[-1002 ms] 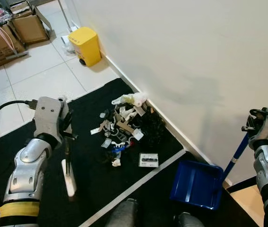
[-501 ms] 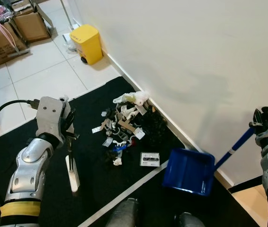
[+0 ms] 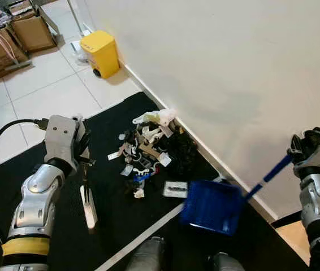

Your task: Sweep floor

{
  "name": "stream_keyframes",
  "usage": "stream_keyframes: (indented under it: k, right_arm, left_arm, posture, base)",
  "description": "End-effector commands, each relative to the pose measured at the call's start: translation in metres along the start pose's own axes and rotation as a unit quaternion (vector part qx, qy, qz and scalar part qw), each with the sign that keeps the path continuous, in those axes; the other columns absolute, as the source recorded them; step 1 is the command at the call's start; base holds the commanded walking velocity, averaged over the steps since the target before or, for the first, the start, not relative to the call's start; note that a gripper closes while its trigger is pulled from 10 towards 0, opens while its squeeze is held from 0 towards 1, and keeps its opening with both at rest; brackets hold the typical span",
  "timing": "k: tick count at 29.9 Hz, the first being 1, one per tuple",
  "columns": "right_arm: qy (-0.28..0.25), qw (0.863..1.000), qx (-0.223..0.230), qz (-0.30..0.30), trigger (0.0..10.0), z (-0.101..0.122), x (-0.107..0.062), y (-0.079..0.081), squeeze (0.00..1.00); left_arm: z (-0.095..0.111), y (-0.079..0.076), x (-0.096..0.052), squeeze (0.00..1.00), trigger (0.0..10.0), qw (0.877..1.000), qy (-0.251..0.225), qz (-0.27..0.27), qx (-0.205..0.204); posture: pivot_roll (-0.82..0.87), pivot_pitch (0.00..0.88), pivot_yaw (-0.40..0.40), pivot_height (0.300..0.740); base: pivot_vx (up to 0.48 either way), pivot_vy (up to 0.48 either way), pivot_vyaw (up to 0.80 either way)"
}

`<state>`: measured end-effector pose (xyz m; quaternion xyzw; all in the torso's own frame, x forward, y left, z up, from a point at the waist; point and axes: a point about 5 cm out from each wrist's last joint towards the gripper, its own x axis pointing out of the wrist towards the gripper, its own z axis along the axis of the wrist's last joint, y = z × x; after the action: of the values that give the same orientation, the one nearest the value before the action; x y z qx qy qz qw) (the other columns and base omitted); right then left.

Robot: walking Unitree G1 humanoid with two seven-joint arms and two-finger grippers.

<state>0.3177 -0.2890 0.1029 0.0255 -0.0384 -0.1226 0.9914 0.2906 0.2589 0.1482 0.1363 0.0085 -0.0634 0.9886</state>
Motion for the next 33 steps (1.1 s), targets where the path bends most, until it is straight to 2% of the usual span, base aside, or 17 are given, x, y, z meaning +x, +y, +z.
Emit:
stream_keyframes:
  k: [1,2,5,22,33]
  right_arm:
    - [-0.013,1.0,0.001,-0.005,10.0,0.006,0.002,-0.003,0.0]
    - [-0.003,1.0,-0.02,0.001,10.0,0.001,0.001,0.001,0.0]
    - [0.006,1.0,-0.031,0.005,10.0,-0.004,-0.001,0.004,0.0]
    - [0.025,1.0,-0.009,0.005,10.0,-0.016,-0.003,0.016,0.0]
    - [0.02,0.999,-0.021,0.018,10.0,-0.024,-0.009,0.029,0.0]
  left_arm:
    - [-0.001,0.003,-0.002,0.0,10.0,1.0,-0.002,0.007,0.009]
    - [-0.001,0.003,-0.002,0.0,10.0,1.0,-0.002,0.008,0.009]
    - [-0.001,0.003,-0.001,0.0,10.0,1.0,-0.003,0.009,0.009]
    - [-0.008,0.003,-0.002,0.0,10.0,1.0,0.005,0.015,0.011]
    - [-0.011,0.015,-0.005,0.0,10.0,1.0,0.003,0.001,0.004]
  posture:
    - [0.21,0.174,0.064,0.74]
    - [0.21,0.175,0.064,0.74]
    - [0.21,0.178,0.068,0.74]
    - [0.22,0.181,0.066,0.74]
    - [0.23,0.22,0.074,0.74]
  base:
    - [0.0,0.0,0.0]
    - [0.0,0.0,0.0]
    - [0.0,0.0,0.0]
    - [0.0,0.0,0.0]
    - [0.0,0.0,0.0]
